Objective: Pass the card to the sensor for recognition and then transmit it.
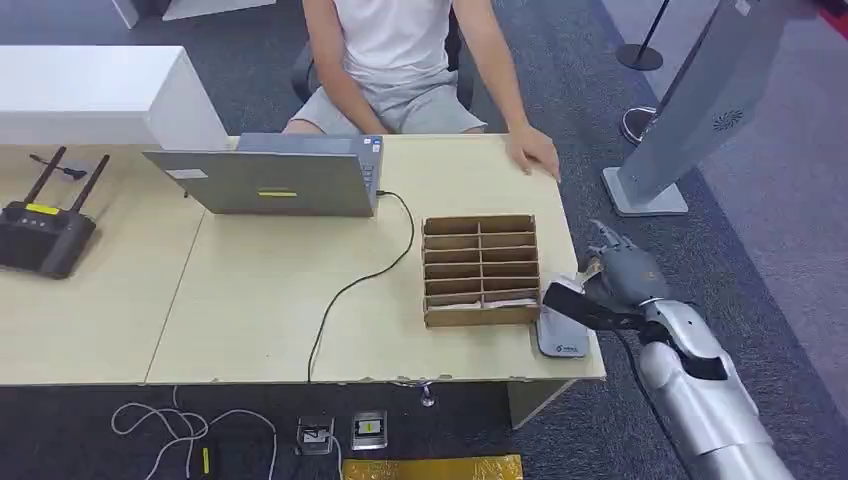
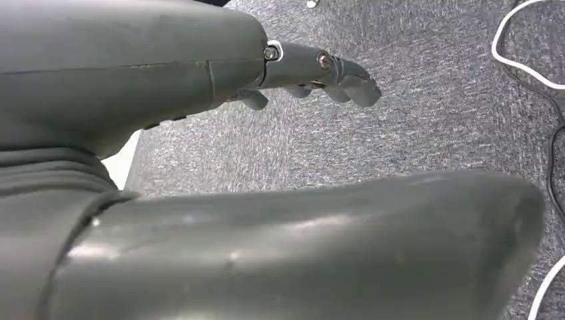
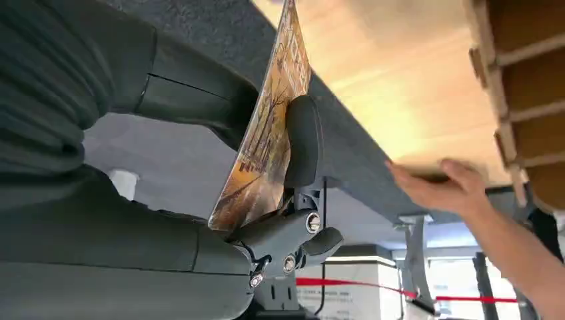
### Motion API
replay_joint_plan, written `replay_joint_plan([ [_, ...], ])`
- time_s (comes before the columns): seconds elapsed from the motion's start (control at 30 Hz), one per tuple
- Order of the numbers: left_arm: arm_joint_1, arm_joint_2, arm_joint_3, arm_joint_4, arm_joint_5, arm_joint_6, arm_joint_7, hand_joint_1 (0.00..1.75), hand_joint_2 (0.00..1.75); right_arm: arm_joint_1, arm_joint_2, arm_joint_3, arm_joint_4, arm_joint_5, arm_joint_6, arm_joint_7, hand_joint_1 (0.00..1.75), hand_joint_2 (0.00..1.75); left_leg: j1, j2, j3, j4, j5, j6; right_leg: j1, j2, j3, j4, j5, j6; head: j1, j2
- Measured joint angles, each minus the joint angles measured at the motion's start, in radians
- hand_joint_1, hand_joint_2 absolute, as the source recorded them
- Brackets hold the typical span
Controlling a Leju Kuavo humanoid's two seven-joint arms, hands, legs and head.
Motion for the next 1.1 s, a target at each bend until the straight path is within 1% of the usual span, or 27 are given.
replay_joint_plan([
  [0.33, 0.0, -0.002, 0.0, 0.0, 0.004, 0.002, 0.0, 0.0, 0.0, 0.03, 0.05, 0.043, 0.085, 0.006, -0.045, -0.002, 1.75, 1.75, 0.0, 0.0, 0.0, 0.0, 0.0, 0.0, 0.0, 0.0, 0.0, 0.0, 0.0, 0.0, 0.0, 0.0],
  [0.97, 0.0, -0.003, 0.0, 0.0, 0.013, 0.007, 0.005, 0.0, 0.0, 0.02, 0.079, 0.044, 0.144, -0.011, -0.059, -0.023, 1.75, 1.75, 0.0, 0.0, 0.002, 0.0, 0.0, 0.0, 0.0, 0.0, 0.002, 0.0, 0.0, 0.0, 0.0, 0.0],
  [1.1, 0.0, -0.003, 0.0, 0.0, 0.013, 0.007, 0.005, 0.0, 0.0, 0.013, 0.085, 0.044, 0.167, -0.024, -0.076, -0.032, 1.75, 1.75, 0.0, 0.0, 0.002, 0.0, 0.0, 0.0, 0.0, 0.0, 0.002, 0.0, 0.0, 0.0, 0.0, 0.0],
])
